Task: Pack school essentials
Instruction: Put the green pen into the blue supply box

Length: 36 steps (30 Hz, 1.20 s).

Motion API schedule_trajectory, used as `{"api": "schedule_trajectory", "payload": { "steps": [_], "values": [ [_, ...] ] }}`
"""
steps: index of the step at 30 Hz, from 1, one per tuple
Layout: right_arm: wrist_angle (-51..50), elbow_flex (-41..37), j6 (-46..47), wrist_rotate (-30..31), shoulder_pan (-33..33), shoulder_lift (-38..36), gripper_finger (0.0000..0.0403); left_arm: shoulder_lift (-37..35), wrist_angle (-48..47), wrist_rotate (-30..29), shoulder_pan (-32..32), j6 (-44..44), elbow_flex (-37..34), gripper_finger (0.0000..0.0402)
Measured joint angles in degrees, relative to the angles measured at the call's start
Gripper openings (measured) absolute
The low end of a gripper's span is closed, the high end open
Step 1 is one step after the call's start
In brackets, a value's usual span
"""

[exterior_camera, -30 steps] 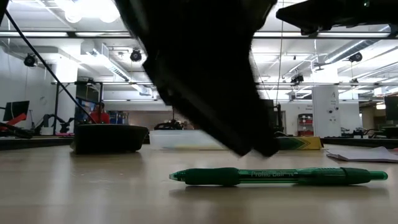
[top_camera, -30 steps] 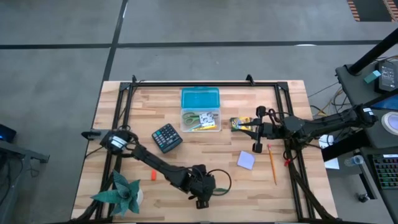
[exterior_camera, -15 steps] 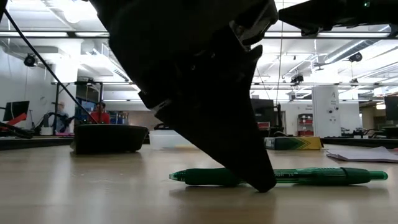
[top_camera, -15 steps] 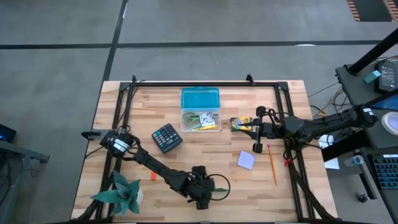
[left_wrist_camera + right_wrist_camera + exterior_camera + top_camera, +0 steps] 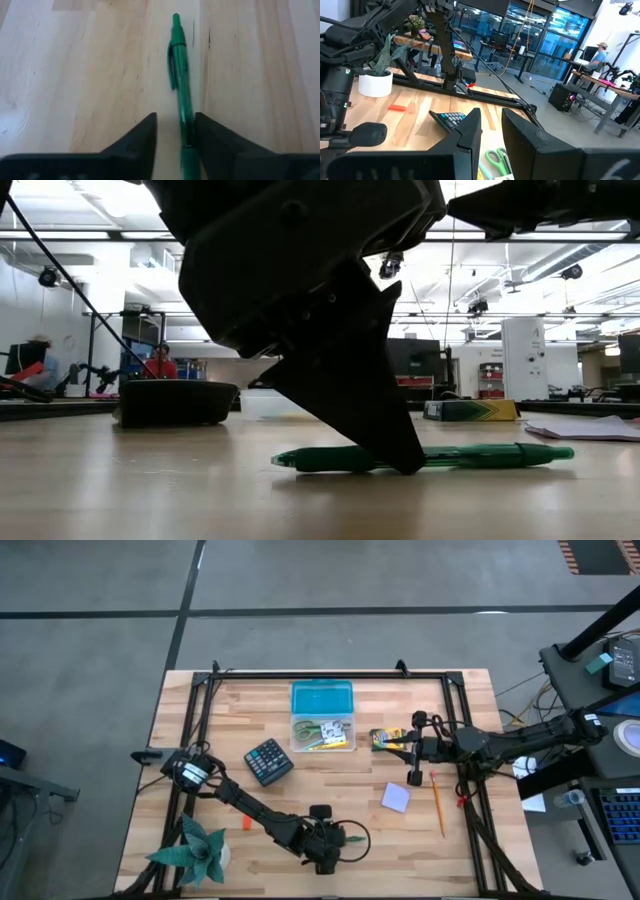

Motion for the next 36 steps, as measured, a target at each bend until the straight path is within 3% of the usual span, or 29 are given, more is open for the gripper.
{"api": "schedule_trajectory", "payload": {
  "steps": [5, 7, 14, 22, 30, 36],
  "values": [
    [-0.05, 0.00, 0.00, 0.00, 0.00, 0.07, 0.0068, 0.00, -0.19, 0.04, 0.00, -0.05, -0.04, 0.0024],
    [-0.08, 0.00, 0.00, 0.00, 0.00, 0.02, 0.0068, -0.02, -0.25, 0.04, 0.02, -0.09, -0.04, 0.0011],
    [-1.27, 0.00, -0.17, 0.00, 0.00, -0.29, 0.0068, -1.51, -1.81, 0.03, 0.82, 4.03, -0.10, 0.0012],
    [-3.29, 0.00, -0.66, 0.02, -0.01, -3.07, 0.0068, -10.61, -9.34, 0.88, 5.27, 15.67, -0.43, 0.0011],
    [-4.87, 0.00, -0.84, 0.02, -0.02, -4.94, 0.0068, -19.67, -15.44, 1.98, 15.28, 30.31, -1.42, 0.0011],
    [-5.80, 0.00, -1.61, 0.02, -0.02, -5.21, 0.0068, -23.15, -15.19, 6.72, 24.48, 39.94, -3.66, 0.0010]
  ]
}}
